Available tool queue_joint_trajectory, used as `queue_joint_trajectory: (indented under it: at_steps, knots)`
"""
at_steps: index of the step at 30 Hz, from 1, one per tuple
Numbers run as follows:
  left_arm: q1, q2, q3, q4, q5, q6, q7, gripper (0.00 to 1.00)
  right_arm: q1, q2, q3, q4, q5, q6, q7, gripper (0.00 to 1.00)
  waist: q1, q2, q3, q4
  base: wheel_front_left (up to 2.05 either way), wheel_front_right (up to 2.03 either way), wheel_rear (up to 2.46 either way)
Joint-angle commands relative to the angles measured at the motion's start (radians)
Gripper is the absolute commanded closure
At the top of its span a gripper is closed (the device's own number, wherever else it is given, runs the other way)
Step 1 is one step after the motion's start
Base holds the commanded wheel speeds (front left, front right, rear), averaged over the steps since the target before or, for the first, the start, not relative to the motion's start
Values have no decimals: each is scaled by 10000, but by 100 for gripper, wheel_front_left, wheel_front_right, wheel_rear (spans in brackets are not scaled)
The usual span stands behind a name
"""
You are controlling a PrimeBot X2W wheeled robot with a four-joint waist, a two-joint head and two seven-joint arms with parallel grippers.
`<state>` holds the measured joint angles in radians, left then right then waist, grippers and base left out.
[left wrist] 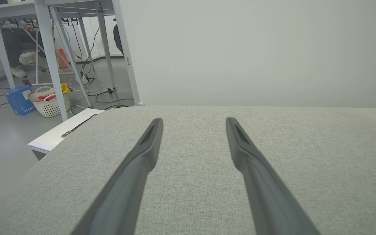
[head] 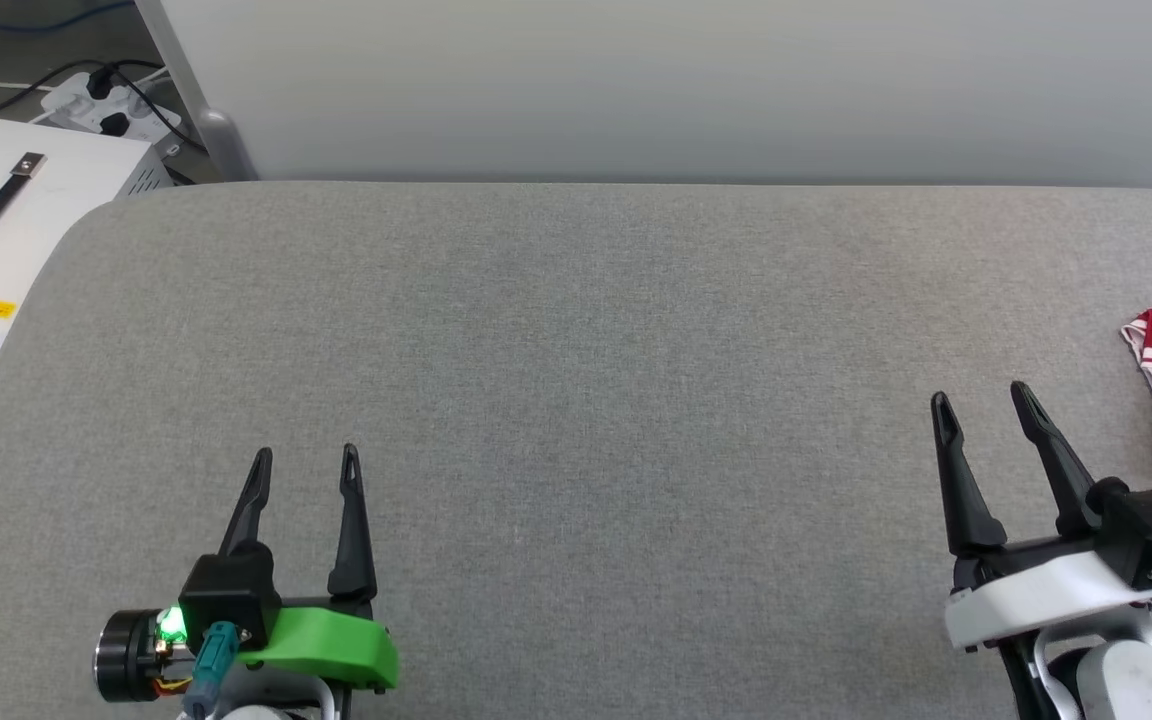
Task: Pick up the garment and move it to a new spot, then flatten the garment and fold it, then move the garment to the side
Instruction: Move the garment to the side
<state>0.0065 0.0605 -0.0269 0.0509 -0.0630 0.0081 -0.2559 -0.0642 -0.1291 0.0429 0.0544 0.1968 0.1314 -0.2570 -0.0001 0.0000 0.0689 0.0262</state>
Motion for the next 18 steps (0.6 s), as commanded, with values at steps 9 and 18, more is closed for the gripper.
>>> queue_joint_trajectory:
  at_steps: [9, 18]
  knots:
    - [466, -71, -42, 98, -155, -96, -59, 0, 1318, 375, -370, -665, -289, -7, -47, 0, 1, 0, -375, 34, 0, 0, 0]
    - [672, -82, -28, 124, -187, -172, -59, 0, 1855, 521, -502, -856, -350, -7, -47, 0, 1, 0, -529, -8, 0, 0, 0]
